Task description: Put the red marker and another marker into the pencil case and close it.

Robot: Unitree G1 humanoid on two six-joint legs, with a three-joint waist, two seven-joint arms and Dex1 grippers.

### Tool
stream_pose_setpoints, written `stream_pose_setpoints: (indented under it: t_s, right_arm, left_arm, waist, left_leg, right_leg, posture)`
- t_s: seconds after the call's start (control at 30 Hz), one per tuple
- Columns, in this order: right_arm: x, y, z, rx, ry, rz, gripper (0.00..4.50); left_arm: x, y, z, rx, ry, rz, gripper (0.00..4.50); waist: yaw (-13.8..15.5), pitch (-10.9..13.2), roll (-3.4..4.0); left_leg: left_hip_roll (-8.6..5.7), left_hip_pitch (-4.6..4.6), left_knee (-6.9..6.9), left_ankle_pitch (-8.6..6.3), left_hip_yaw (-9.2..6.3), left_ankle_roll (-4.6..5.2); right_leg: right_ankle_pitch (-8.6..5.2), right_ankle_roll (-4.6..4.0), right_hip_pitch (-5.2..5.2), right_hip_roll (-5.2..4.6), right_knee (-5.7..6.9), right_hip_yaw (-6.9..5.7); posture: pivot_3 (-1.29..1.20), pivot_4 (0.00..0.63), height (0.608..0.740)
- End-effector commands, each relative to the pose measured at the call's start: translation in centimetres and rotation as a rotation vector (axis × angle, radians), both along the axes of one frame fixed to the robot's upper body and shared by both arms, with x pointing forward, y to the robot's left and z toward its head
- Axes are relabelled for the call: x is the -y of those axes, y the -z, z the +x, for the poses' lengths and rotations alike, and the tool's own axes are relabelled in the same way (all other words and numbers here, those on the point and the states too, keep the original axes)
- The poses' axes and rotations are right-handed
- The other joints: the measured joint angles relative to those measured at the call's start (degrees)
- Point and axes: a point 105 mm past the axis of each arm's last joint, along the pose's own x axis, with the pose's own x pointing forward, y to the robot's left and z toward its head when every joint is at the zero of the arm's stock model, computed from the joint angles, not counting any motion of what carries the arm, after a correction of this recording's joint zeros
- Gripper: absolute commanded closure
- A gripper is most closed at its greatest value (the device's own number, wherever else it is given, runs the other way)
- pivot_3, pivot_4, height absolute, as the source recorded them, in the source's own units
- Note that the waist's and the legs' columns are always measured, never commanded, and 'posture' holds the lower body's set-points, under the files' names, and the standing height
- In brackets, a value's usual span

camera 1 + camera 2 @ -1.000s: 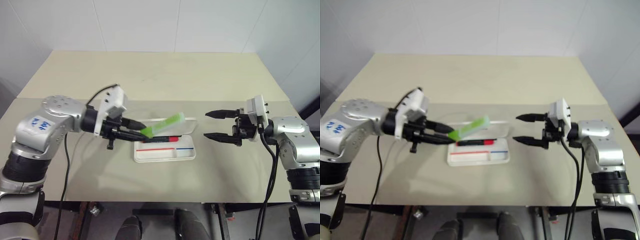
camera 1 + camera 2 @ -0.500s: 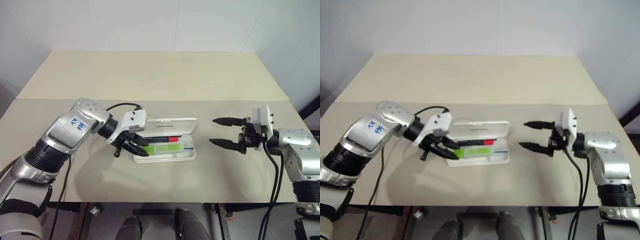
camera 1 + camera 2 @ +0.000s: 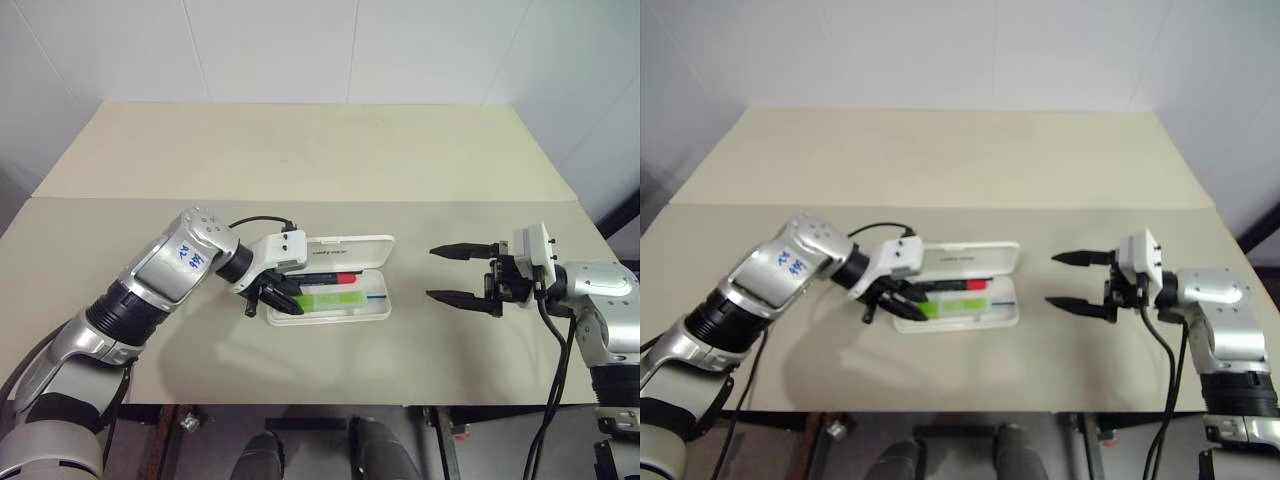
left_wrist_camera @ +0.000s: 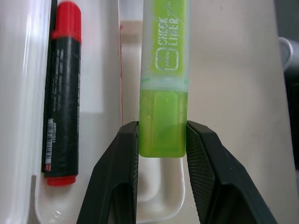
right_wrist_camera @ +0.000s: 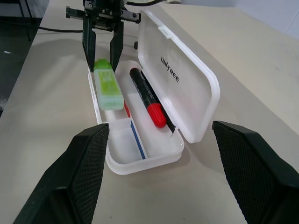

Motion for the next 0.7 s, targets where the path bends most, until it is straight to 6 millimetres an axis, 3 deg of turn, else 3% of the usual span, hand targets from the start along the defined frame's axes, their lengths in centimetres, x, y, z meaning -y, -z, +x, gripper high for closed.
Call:
stream_pose_setpoints:
  t_s: [0.03, 0.7]
  right_arm:
    - [0.1, -0.5, 0.1, 0.030, 0.010, 0.004, 0.00]
    - [-0.2, 0.1, 0.5, 0.020, 0.038, 0.002, 0.00]
  left_arm:
    - [-0.3, -0.7, 0.5, 0.035, -0.036, 0.026, 3.42]
    - [-0.8, -0.8, -0.7, 0.022, -0.014, 0.069, 3.42]
  waist:
    - [0.0, 0.0, 0.00]
    - [0.1, 0.0, 0.00]
  left_leg:
    - [0.00, 0.00, 0.00, 0.00, 0.00, 0.00]
    - [-0.01, 0.00, 0.01, 0.00, -0.01, 0.00]
  right_leg:
    - [0.00, 0.00, 0.00, 0.00, 0.00, 0.00]
    - [0.00, 0.00, 0.00, -0.01, 0.02, 0.00]
  posture:
    - [0.00, 0.150, 0.740]
    - [0.00, 0.150, 0.740]
